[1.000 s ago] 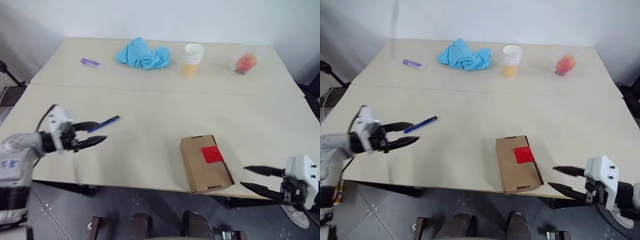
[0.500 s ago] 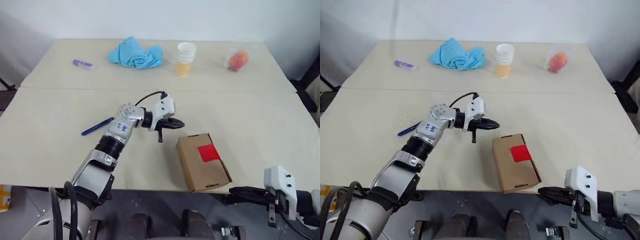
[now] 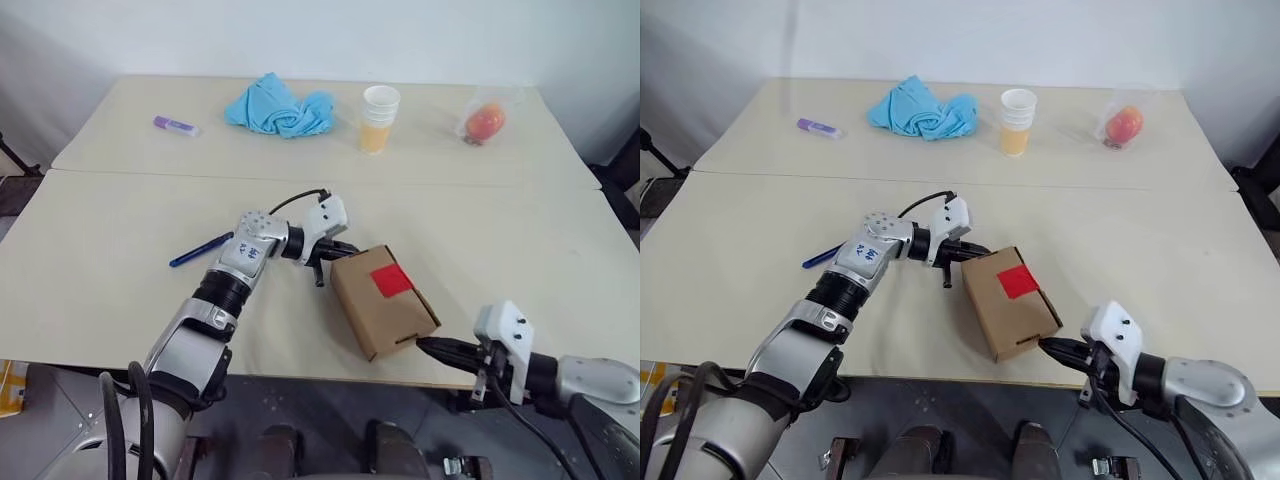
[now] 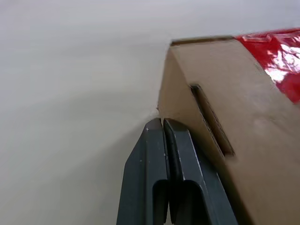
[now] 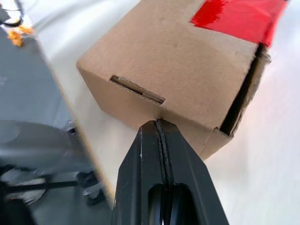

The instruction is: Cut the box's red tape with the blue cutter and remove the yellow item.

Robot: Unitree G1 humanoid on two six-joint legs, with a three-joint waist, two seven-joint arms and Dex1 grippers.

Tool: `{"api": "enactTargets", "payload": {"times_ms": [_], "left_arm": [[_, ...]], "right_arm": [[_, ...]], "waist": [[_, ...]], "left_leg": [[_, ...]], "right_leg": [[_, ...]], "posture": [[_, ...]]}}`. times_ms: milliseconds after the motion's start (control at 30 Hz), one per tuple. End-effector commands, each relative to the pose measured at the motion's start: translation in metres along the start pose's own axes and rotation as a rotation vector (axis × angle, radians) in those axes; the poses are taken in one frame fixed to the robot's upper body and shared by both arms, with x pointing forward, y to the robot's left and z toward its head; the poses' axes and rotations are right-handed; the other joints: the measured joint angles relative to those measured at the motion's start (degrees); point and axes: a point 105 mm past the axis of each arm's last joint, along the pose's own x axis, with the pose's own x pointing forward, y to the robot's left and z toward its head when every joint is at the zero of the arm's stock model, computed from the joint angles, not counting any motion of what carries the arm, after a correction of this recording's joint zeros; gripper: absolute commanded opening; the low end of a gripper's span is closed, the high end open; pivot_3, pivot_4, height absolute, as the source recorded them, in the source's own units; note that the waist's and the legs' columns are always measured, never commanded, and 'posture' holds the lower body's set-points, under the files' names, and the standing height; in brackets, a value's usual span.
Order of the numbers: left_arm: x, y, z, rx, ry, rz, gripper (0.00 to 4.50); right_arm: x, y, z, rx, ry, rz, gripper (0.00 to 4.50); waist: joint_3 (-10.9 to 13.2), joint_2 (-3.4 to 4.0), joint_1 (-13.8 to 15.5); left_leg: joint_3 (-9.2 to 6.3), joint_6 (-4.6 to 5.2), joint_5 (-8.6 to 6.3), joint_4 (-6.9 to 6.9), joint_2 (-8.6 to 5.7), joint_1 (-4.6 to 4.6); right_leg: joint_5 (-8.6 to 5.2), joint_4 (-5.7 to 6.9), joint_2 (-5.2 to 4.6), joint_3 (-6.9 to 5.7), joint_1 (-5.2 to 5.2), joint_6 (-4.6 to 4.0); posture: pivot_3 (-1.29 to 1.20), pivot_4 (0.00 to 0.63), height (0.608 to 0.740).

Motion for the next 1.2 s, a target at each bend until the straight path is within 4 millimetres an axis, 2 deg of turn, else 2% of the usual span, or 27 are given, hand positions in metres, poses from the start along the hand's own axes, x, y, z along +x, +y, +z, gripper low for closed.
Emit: {"api": "enactTargets", "payload": {"times_ms": [33, 200, 233, 300, 333, 400, 433, 500, 600, 700, 767, 933, 1200], "left_arm": [[-0.006, 0.013, 0.007, 0.003, -0.010, 0.071, 0.07], [-0.026, 0.031, -0.004, 0.010, 0.010, 0.180, 0.07], [-0.037, 0.040, -0.008, 0.009, 0.020, 0.229, 0.07], [-0.075, 0.060, -0.014, -0.035, 0.028, 0.330, 0.07], [-0.085, 0.064, -0.015, -0.047, 0.028, 0.355, 0.07], [-0.105, 0.049, -0.016, -0.027, 0.041, 0.221, 0.07], [-0.118, 0.032, -0.023, -0.008, 0.094, 0.108, 0.07], [-0.132, 0.005, -0.036, -0.021, 0.186, -0.046, 0.07], [-0.124, -0.023, -0.049, -0.065, 0.234, -0.151, 0.07], [-0.095, -0.038, -0.048, -0.073, 0.174, -0.154, 0.07], [-0.080, -0.039, -0.044, -0.096, 0.138, -0.120, 0.07], [-0.045, -0.045, -0.036, -0.128, 0.086, -0.095, 0.07], [-0.022, -0.051, -0.031, -0.135, 0.085, -0.115, 0.07]], "right_arm": [[0.005, -0.015, 0.006, -0.044, -0.003, -0.054, 0.00], [0.007, -0.023, 0.011, -0.049, -0.002, -0.063, 0.00], [0.005, -0.024, 0.012, -0.060, 0.005, -0.062, 0.00], [-0.003, -0.029, 0.013, -0.072, 0.018, -0.066, 0.00], [-0.005, -0.031, 0.014, -0.075, 0.021, -0.066, 0.00], [-0.011, -0.031, 0.019, -0.076, -0.001, -0.040, 0.00], [-0.015, -0.036, 0.017, -0.080, 0.011, -0.051, 0.00], [-0.020, -0.044, 0.013, -0.090, 0.034, -0.065, 0.00], [-0.014, -0.044, 0.008, -0.076, 0.045, -0.050, 0.00], [-0.003, -0.037, 0.005, -0.053, 0.063, -0.004, 0.00], [0.001, -0.039, 0.001, -0.057, 0.089, -0.016, 0.00], [0.006, -0.061, -0.012, -0.099, 0.141, -0.098, 0.00], [0.000, -0.073, -0.016, -0.112, 0.160, -0.111, 0.00]], "waist": [[0.0, 0.00, 0.0], [0.0, 0.00, -0.1], [0.0, 0.00, -0.1], [0.0, 0.00, -0.3], [0.0, 0.00, -0.5], [0.0, 0.00, -0.6], [0.0, 0.02, -0.6], [0.0, 0.07, -0.6], [0.0, 0.08, -0.2], [0.0, 0.07, 0.8], [0.0, 0.06, 1.2], [0.0, 0.06, 0.6], [0.0, 0.06, -0.2]], "left_leg": [[-0.01, 0.00, 0.00, 0.00, 0.00, 0.00], [0.00, 0.00, 0.00, -0.02, -0.01, -0.01], [0.00, 0.00, 0.00, -0.02, -0.01, -0.01], [0.01, -0.01, 0.00, -0.02, -0.01, -0.02], [0.04, -0.01, 0.00, -0.03, 0.00, -0.02], [0.10, -0.03, 0.01, -0.06, 0.03, -0.03], [0.12, -0.03, 0.01, -0.08, 0.03, -0.04], [0.14, -0.03, 0.00, -0.11, 0.05, -0.03], [0.11, 0.01, -0.03, -0.07, 0.04, -0.02], [-0.09, 0.06, -0.01, 0.04, 0.12, -0.03], [-0.13, 0.08, -0.01, 0.06, 0.09, -0.04], [-0.08, 0.05, 0.00, 0.03, -0.08, -0.06], [-0.06, 0.01, 0.02, 0.01, -0.07, -0.06]], "right_leg": [[0.00, 0.01, 0.01, -0.01, 0.00, 0.00], [0.00, 0.02, 0.01, -0.01, -0.02, 0.00], [0.00, 0.03, 0.01, -0.02, -0.03, 0.00], [0.00, 0.04, 0.01, -0.01, -0.06, 0.00], [0.00, 0.06, 0.01, 0.00, -0.09, 0.00], [0.00, 0.09, 0.04, 0.00, -0.17, 0.00], [0.00, 0.10, 0.04, -0.01, -0.19, 0.00], [0.00, 0.11, 0.03, -0.02, -0.19, -0.01], [0.00, 0.12, -0.03, -0.02, -0.12, -0.01], [0.00, 0.06, -0.12, -0.06, 0.03, -0.01], [0.00, 0.08, -0.15, -0.04, 0.05, -0.01], [0.00, 0.11, -0.11, -0.05, -0.04, -0.01], [0.00, 0.09, -0.08, -0.06, -0.05, -0.01]], "posture": [[0.00, 0.150, 0.740], [0.00, 0.150, 0.740], [0.00, 0.150, 0.740], [0.00, 0.150, 0.740], [0.00, 0.150, 0.740], [0.00, 0.150, 0.740], [0.00, 0.150, 0.740], [0.00, 0.150, 0.740], [0.00, 0.150, 0.740], [0.00, 0.150, 0.740], [0.00, 0.150, 0.740], [0.00, 0.150, 0.740], [0.00, 0.150, 0.740]]}}
